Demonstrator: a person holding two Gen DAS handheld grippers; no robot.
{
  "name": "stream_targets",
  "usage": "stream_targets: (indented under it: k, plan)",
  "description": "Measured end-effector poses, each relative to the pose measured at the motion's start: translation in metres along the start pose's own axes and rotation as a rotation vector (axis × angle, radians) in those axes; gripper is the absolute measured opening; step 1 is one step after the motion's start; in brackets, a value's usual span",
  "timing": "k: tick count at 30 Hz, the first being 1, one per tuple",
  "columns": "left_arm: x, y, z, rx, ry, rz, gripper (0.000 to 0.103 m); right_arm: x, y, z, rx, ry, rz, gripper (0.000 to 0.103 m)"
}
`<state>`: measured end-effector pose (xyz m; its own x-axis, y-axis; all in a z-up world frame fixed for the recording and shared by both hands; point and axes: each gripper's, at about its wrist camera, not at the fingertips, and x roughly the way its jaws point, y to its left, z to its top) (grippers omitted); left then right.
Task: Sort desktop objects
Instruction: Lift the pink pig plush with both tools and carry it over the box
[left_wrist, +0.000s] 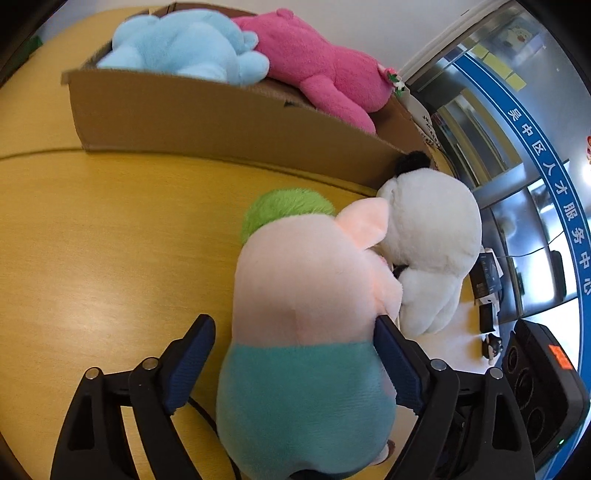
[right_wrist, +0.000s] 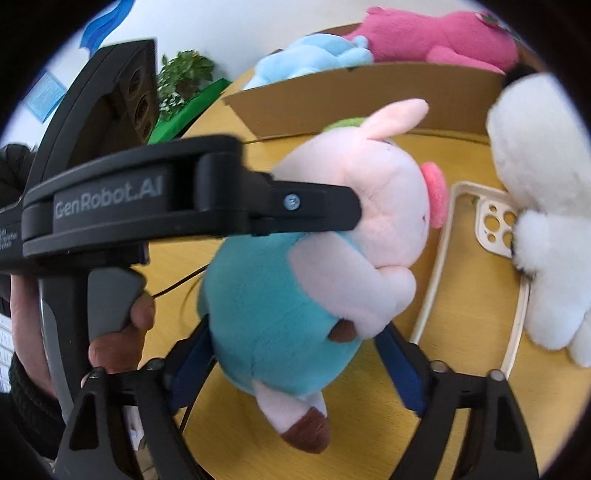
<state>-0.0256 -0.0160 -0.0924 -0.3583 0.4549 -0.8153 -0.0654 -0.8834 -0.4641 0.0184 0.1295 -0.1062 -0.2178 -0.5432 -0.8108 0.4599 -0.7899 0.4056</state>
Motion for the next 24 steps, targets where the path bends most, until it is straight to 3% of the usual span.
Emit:
stream_targets:
  k: [3,4,6,10,16,17,19,24]
  plan:
    - [-0.01,-0.002,0.012,0.026,-0.037,0.022,0.094,-0.003,0.004,0.002,-0.049,0.016,0.001,0.072]
    - [-0.011,-0.003,0.017,0.033,-0.049,0.029,0.102,-0.004,0.005,0.002,-0.066,0.023,-0.005,0.072]
    - [0.006,-0.009,0.023,0.098,-0.009,0.088,0.102,-0.007,0.006,0.003,-0.1,0.035,-0.022,0.072]
    - [0.015,-0.005,0.025,0.087,0.019,0.033,0.079,-0.013,0.012,0.007,-0.118,0.025,-0.072,0.072]
    - [0.013,-0.008,0.019,0.102,0.002,0.054,0.069,-0.006,0.024,0.014,-0.042,0.017,-0.09,0.082]
    - [0.012,-0.008,0.018,0.117,-0.003,0.064,0.069,0.0,0.029,0.012,-0.038,0.016,-0.096,0.09]
    - [0.008,0.0,0.018,0.089,0.004,0.04,0.068,0.012,0.034,0.011,-0.035,-0.003,-0.092,0.089]
    - [0.002,0.005,0.019,0.071,0.017,0.02,0.065,0.011,0.029,0.011,-0.04,-0.02,-0.054,0.071]
